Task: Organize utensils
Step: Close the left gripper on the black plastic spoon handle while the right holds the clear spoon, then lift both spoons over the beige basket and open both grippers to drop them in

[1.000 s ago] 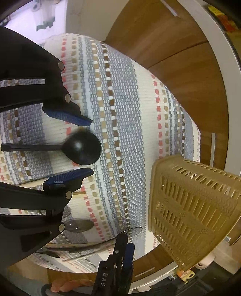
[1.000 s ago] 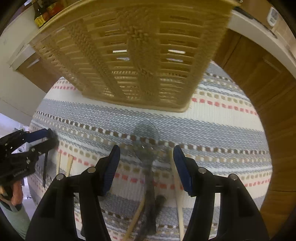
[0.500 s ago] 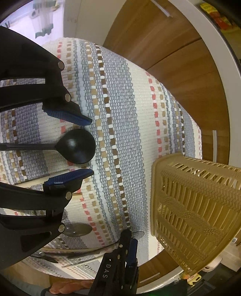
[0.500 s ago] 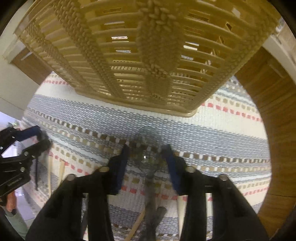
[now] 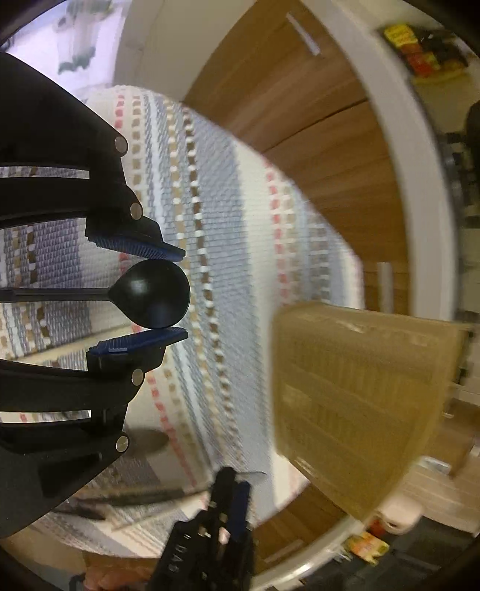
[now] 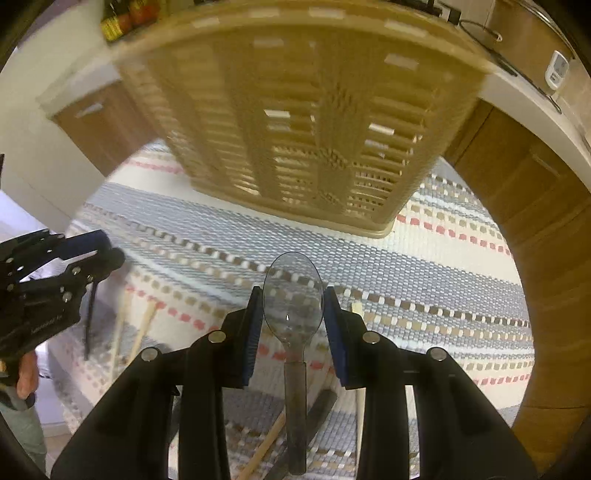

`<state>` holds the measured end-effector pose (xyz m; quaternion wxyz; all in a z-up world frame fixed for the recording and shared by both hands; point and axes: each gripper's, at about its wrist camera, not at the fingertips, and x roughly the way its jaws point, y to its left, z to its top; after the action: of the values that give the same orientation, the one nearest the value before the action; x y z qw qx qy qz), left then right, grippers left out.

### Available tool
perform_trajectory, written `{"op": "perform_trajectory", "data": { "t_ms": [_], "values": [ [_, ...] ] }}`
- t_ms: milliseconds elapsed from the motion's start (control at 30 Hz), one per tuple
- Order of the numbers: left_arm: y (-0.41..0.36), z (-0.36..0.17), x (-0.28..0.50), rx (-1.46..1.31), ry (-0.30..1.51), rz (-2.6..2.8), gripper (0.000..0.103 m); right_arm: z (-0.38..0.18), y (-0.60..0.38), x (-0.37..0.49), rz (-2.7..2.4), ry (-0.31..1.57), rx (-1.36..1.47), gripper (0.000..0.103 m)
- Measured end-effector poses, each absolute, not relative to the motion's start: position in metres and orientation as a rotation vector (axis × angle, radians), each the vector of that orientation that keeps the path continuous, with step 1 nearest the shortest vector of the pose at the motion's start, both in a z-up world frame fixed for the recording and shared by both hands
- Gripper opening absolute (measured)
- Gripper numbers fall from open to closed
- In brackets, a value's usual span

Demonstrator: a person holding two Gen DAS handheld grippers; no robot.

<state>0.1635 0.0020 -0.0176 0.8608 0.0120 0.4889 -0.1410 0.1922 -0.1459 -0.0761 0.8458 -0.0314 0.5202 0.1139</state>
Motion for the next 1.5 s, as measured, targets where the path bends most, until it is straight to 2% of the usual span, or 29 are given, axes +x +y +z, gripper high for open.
{"op": "perform_trajectory", "data": {
  "t_ms": [333,533,700,833,933,1200,1500],
  "values": [
    [0.011,0.079,0.118,-0.089,0.605,-0.363,0.035,0.002,-0.174,0.145,0.398,0.752,0.117,0.03],
    [0.004,0.135,0.124,-0.151,0.367,-0.396,0.035,0.089,-0.187,0.142,0.371,0.49,0.117,0.03],
    [-0.009,0.156,0.142,-0.186,0.237,-0.405,0.035,0.124,-0.2,0.156,0.264,0.298,0.109,0.03],
    [-0.02,0.161,0.163,-0.197,0.164,-0.384,0.035,0.128,-0.203,0.178,0.168,0.222,0.079,0.03],
    [-0.025,0.158,0.181,-0.199,0.151,-0.375,0.035,0.111,-0.208,0.205,0.141,0.226,0.094,0.03],
    [-0.032,0.127,0.215,-0.211,0.184,-0.357,0.035,0.071,-0.218,0.229,0.108,0.27,0.115,0.03],
    [-0.029,0.103,0.225,-0.228,0.247,-0.368,0.036,0.053,-0.218,0.225,0.1,0.294,0.107,0.03]
  ]
}}
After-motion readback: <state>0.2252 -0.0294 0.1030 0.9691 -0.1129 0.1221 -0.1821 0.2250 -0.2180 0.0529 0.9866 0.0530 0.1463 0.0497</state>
